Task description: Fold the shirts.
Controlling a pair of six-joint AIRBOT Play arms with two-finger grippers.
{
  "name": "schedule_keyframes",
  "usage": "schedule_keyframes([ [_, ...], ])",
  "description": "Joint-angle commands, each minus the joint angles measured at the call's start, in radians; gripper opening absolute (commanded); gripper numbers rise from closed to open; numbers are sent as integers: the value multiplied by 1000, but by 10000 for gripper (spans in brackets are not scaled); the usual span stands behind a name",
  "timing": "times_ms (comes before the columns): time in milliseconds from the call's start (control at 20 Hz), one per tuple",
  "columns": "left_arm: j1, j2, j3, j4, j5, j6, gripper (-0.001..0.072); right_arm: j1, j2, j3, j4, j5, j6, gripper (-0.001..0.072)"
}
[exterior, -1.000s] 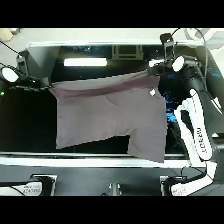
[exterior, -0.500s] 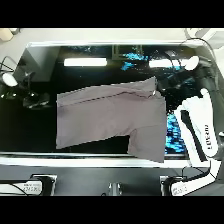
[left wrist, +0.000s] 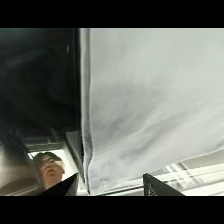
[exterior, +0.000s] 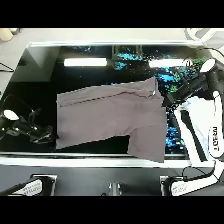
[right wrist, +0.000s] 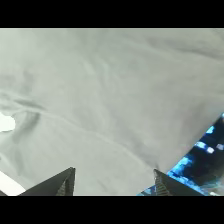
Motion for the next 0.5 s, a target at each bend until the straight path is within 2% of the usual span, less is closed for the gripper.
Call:
schedule_keyframes([
  [0,2,20,-101,-47,70,17,472,-5,2,-8,19,30,-11,491],
  [250,-3,21,-111,16,84,43,471,-5,2,-8,-3,42,-14,491],
  [450,-6,20,-117,-8,97,42,471,-5,2,-8,-18,37,-14,491],
])
